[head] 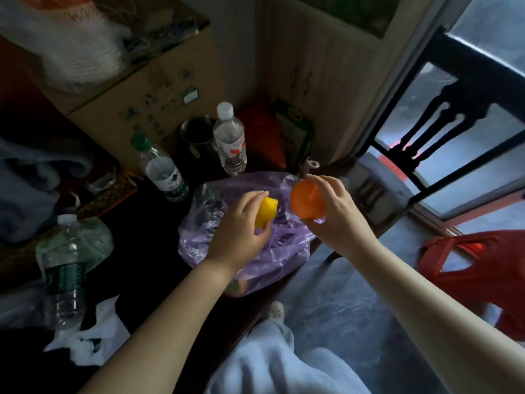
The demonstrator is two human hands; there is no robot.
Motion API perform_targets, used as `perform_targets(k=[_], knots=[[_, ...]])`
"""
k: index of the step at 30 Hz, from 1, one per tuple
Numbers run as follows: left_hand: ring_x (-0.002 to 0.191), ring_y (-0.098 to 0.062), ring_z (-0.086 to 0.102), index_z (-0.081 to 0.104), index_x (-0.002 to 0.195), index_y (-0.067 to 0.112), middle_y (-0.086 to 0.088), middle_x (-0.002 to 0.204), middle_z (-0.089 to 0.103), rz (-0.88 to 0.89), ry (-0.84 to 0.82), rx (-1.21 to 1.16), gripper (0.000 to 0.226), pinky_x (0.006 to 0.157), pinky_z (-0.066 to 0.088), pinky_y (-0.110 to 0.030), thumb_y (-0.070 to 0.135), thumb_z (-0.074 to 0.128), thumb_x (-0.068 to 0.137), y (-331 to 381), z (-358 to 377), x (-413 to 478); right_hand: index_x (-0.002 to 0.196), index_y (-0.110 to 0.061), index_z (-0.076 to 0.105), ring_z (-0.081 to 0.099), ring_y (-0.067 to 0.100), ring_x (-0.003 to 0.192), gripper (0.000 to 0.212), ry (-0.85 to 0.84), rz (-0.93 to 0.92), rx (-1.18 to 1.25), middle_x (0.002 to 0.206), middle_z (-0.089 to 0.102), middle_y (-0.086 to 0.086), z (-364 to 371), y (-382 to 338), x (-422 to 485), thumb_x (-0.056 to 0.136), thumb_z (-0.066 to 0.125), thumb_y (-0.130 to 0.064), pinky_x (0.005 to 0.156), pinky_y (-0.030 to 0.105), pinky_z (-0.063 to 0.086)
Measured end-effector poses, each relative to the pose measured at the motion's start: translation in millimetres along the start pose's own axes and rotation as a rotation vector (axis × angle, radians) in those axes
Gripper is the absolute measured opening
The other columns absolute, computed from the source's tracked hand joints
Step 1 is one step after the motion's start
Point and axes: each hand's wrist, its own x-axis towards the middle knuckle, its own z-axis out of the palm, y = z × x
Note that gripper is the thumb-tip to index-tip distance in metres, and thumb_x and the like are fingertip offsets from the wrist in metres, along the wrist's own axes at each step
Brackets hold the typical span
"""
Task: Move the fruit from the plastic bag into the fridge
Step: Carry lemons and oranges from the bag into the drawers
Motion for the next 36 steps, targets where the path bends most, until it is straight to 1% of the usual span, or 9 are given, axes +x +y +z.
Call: perform_targets(k=[4,9,12,16,20,24,30,33,36], knots=[[0.117,-0.018,0.049,0.051,0.131,0.011,-0.004,0.128,0.052,0.11,0.023,0.033,0.051,0.096,0.043,-0.029,0.031,0.056,0.084,32.6,-5.4,-3.7,0.142,-0.024,0.035,0.039,0.024,0.127,0.084,0.096,-0.011,-0.016,0.141,0.036,0.002,-30.3,-3.2,-32.2,0.068,0.073,-0.012,0.101,0.03,0.037],[0.115,-0.016,0.046,0.051,0.129,0.017,0.0,0.126,0.051,0.227,0.008,0.038,0.05,0.096,0.044,-0.034,0.023,0.066,0.082,84.3,-6.9,-25.9,0.142,-0.024,0.036,0.039,0.025,0.127,0.084,0.227,0.042,-0.02,0.14,0.038,0.005,-69.7,0.0,-97.4,0.069,0.076,-0.015,0.101,0.038,0.041],[0.115,-0.016,0.047,0.051,0.129,0.019,0.002,0.125,0.051,0.294,-0.017,0.032,0.051,0.094,0.045,-0.039,0.026,0.065,0.081,117.2,-6.4,-43.4,0.143,-0.024,0.035,0.04,0.026,0.126,0.084,0.302,0.075,-0.047,0.14,0.038,0.005,-92.7,-0.9,-147.6,0.07,0.076,-0.016,0.101,0.032,0.037],[0.115,-0.016,0.047,0.05,0.131,0.018,0.0,0.126,0.051,0.407,-0.049,0.024,0.055,0.094,0.045,-0.034,0.026,0.069,0.081,164.1,-5.7,-71.3,0.146,-0.025,0.029,0.035,0.028,0.13,0.088,0.362,0.138,-0.081,0.144,0.034,0.006,-116.7,-9.1,-219.6,0.073,0.077,-0.021,0.101,0.038,0.038],[0.115,-0.014,0.048,0.048,0.133,0.018,0.0,0.129,0.052,0.513,-0.088,-0.012,0.058,0.093,0.04,-0.027,0.027,0.07,0.08,211.2,-4.2,-96.0,0.146,-0.023,0.028,0.037,0.028,0.128,0.089,0.462,0.211,-0.072,0.143,0.035,0.006,-134.7,-20.8,-278.9,0.073,0.078,-0.022,0.096,0.029,0.032],[0.119,-0.017,0.047,0.047,0.134,0.018,-0.002,0.132,0.053,0.608,-0.14,-0.059,0.061,0.088,0.033,-0.017,0.026,0.073,0.079,251.9,-3.2,-116.3,0.145,-0.023,0.029,0.038,0.026,0.129,0.089,0.572,0.275,-0.114,0.142,0.038,0.005,-151.6,-34.0,-322.5,0.072,0.079,-0.021,0.098,0.029,0.031],[0.116,-0.022,0.051,0.053,0.13,0.016,-0.004,0.129,0.056,0.772,-0.214,-0.158,0.056,0.092,0.046,-0.031,0.022,0.073,0.078,289.2,2.4,-127.6,0.144,-0.018,0.032,0.038,0.024,0.129,0.087,0.74,0.386,-0.151,0.142,0.039,0.003,-167.9,-52.3,-374.8,0.071,0.08,-0.02,0.098,0.036,0.038],[0.115,-0.023,0.052,0.055,0.127,0.015,-0.004,0.127,0.057,0.866,-0.263,-0.182,0.053,0.092,0.043,-0.029,0.019,0.074,0.078,300.3,5.5,-128.1,0.141,-0.015,0.035,0.043,0.026,0.125,0.085,0.815,0.452,-0.186,0.139,0.043,0.006,-168.0,-58.4,-394.6,0.07,0.08,-0.025,0.1,0.042,0.039],[0.114,-0.019,0.049,0.056,0.126,0.017,-0.002,0.127,0.057,0.915,-0.309,-0.218,0.052,0.092,0.037,-0.023,0.018,0.074,0.078,306.2,9.0,-131.3,0.142,-0.017,0.034,0.043,0.022,0.125,0.083,0.851,0.509,-0.198,0.138,0.042,0.002,-161.9,-63.8,-408.4,0.072,0.077,-0.031,0.103,0.04,0.037]])
